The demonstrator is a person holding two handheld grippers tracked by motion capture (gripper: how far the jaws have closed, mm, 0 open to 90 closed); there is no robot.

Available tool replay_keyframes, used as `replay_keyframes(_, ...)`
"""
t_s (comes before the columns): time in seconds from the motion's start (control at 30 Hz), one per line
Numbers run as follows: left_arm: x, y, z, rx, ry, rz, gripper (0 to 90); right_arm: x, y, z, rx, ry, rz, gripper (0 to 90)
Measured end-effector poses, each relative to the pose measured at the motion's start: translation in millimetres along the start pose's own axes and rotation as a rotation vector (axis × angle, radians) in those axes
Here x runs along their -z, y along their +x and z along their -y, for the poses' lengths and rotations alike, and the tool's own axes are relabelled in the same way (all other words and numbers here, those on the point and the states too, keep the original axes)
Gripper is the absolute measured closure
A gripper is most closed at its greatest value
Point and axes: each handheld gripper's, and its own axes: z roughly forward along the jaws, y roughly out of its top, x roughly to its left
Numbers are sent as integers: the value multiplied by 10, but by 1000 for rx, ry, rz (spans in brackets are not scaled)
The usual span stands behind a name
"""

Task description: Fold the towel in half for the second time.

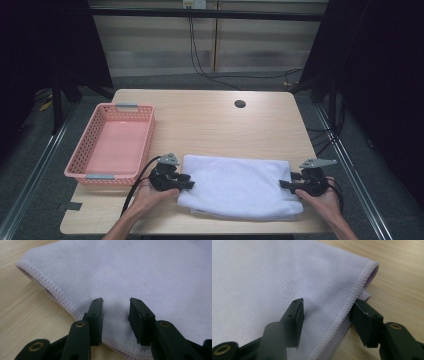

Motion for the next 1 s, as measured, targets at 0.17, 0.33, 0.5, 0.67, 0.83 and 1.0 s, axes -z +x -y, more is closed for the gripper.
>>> replay_keyframes(0.17, -104, 15, -61, 3, -24, -4, 612, -37, -179, -28, -27, -29, -2, 681)
replay_keyframes(0.33, -217, 67, -180, 31, -34, 8, 581, -62, -346, -71, -70, -39, 28, 636)
replay_keyframes(0.5, -149, 80, -169, 38, -64, -5, 530, 77, -277, -60, -52, -97, 11, 500)
replay_keyframes(0.67, -154, 129, -268, 5, -72, -45, 514, 260, -103, -131, -26, -159, -18, 468)
replay_keyframes(0.83, -140, 172, -379, 10, -102, -64, 474, 214, 165, -177, 28, -137, -83, 459)
replay_keyframes(1.0, -154, 242, -366, 21, -92, -76, 491, 164, 389, -256, 87, -129, -132, 476)
